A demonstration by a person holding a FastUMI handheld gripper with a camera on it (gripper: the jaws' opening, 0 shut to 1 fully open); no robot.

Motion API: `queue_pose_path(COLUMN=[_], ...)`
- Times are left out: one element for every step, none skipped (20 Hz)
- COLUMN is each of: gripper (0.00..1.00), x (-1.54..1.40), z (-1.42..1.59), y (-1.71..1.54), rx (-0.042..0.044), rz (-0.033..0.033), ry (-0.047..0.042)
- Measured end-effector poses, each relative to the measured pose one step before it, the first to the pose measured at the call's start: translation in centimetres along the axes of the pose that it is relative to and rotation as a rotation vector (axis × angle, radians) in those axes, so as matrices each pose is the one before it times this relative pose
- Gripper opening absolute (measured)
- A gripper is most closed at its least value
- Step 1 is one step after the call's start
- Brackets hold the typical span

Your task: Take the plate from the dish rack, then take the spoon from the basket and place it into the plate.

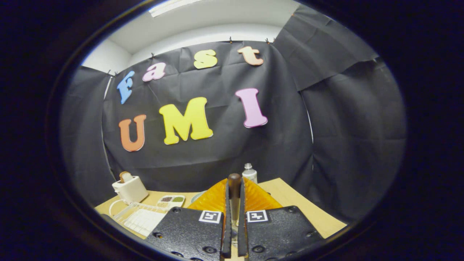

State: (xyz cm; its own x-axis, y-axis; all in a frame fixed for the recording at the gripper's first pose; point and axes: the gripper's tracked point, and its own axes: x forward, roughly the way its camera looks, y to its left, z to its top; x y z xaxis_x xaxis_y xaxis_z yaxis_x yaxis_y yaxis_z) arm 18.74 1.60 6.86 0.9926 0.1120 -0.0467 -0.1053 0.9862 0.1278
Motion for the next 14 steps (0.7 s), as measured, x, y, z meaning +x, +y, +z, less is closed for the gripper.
queue_pose_path(gripper=[0.12, 0.12, 0.12, 0.12, 0.12, 0.12, 0.12, 0.12, 0.12, 0.12, 0.12, 0.12, 0.12, 0.12], x=[-1.190, -1.085, -1.189, -1.083, -1.119, -0.959, -0.737, -0.605, -0.306, -0.170, -0.029, 0.041, 0.202, 0.170], z=[0.003, -0.356, -0.475, -0.917, -0.934, -1.113, -1.231, -1.268, -1.440, -1.067, -1.294, -1.098, -1.089, -1.331], y=[0.717, 0.851, 0.921, 0.721, 0.757, 0.678, 0.637, 0.716, 0.855, 0.883, 0.562, 0.582, 0.660, 0.614], rx=[-0.00005, 0.00509, 0.00230, 0.00037, -0.00277, 0.00007, 0.00014, 0.00337, 0.00920, 0.01377, 0.00941, 0.01281, 0.00991, 0.00516], rz=[0.01114, 0.01298, 0.01270, 0.01421, 0.01423, 0.00920, 0.00731, 0.00985, 0.01295, 0.01356, 0.00502, 0.00485, 0.00501, 0.00187], ry=[-0.00191, 0.00228, 0.00218, 0.00652, 0.00713, 0.01016, 0.01225, 0.01267, 0.01814, 0.01166, 0.01797, 0.01400, 0.01121, 0.01250])
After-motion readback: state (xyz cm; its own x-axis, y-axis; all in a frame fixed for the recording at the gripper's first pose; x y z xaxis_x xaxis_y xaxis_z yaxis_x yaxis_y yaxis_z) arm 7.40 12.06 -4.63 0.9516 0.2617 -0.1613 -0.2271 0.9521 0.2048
